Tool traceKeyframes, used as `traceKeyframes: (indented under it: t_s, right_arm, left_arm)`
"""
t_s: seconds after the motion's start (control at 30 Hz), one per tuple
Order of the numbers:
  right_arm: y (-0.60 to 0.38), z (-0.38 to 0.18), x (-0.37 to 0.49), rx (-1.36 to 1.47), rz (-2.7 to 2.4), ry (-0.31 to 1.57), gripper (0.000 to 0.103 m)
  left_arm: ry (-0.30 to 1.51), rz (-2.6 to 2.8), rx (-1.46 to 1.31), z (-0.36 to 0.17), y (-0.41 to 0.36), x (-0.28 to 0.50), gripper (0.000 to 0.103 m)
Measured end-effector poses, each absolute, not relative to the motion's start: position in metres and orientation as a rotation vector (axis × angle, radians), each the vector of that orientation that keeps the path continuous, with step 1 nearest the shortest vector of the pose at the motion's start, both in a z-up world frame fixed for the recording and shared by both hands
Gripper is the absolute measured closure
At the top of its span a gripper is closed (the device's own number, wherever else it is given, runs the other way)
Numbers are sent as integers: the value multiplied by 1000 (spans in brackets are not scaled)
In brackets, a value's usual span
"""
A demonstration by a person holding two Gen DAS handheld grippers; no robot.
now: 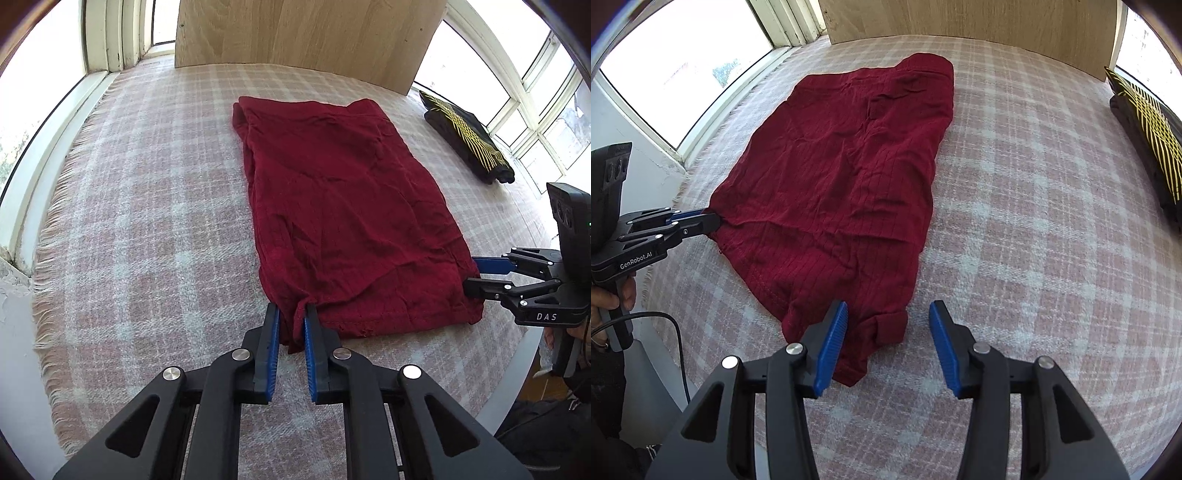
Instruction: Fold clothes
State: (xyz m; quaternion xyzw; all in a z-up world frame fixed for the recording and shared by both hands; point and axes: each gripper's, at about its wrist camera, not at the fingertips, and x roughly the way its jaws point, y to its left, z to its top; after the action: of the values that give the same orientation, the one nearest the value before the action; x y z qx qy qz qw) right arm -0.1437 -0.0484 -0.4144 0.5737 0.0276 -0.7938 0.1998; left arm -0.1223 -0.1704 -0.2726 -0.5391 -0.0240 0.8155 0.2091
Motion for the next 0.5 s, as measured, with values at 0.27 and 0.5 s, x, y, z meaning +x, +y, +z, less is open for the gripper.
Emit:
traceKeyframes:
  t_s: [0.27,0.5]
  right_arm:
    - [-62,-433,-152,1606,-2129,-6,92]
    - [-38,-419,-147,1526,-2151,-38,93]
  left_arm:
    - [-156,2253,-1478,-274,-178,-123,93]
    - [-128,2288,-1440,-260,-178,-115,94]
